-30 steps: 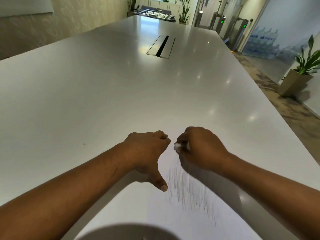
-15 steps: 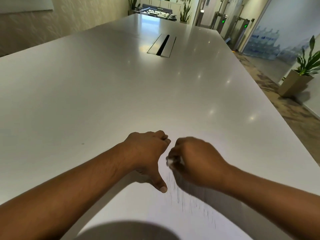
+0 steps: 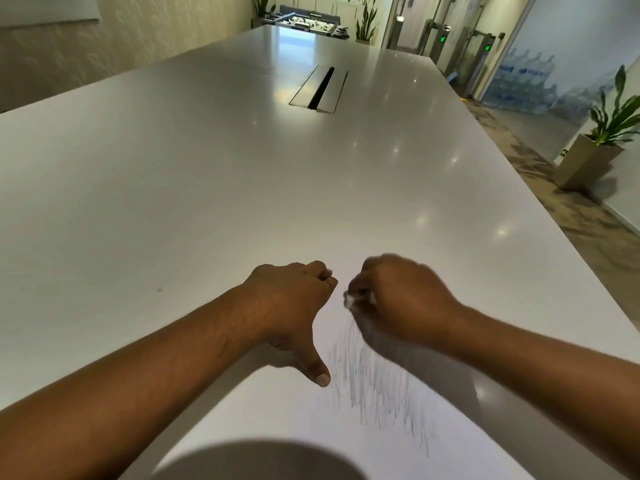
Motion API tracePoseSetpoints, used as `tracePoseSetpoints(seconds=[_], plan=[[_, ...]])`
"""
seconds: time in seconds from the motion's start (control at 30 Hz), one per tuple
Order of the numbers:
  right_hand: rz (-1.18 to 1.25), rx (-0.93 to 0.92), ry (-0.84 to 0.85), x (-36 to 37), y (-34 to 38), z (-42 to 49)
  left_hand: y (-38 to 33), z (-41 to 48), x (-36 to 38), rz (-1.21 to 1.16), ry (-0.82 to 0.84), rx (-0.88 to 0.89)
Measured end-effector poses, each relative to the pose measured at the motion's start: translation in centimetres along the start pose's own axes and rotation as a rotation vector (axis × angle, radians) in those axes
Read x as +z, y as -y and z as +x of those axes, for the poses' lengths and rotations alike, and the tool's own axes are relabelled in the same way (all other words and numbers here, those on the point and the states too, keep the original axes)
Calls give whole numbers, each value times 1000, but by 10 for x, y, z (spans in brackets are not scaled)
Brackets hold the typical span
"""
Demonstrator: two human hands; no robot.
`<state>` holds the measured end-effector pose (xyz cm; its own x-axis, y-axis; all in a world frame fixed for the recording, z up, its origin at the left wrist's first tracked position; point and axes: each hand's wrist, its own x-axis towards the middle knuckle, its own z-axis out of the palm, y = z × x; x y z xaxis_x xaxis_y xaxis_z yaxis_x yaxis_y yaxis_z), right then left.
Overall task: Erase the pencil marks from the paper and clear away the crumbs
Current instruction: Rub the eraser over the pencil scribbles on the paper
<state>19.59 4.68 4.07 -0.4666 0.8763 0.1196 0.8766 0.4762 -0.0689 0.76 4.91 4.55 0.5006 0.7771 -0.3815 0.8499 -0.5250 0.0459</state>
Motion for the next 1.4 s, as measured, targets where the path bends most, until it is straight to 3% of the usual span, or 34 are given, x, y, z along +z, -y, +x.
tracePoseSetpoints(seconds=[0.1,0.3,0.47,0.67,0.83,1.0,1.17,1.33,1.4], plan=[[13,164,-18,2,-20,18,0,0,0,0,-3,-1],[38,-115,36,1,18,-15,1,-2,1,-22,-29,9],[21,111,-52,3,-16,22,0,-4,1,-28,-41,-2],[7,-53,-20,4,3,7,2,-2,3,-40,-58,8],[-33,120,-45,2,-20,28,2,-3,2,-27,-37,2],[8,-70,9,4,4,6,2,-3,1,-35,-38,8],[-27,123,-51,4,-20,24,1,-4,1,-42,-31,0],[71,-81,39,0,16,-16,0,-4,1,-36,-23,3],[61,-54,30,-1,8,-13,0,-4,-1,-34,-7,-1]])
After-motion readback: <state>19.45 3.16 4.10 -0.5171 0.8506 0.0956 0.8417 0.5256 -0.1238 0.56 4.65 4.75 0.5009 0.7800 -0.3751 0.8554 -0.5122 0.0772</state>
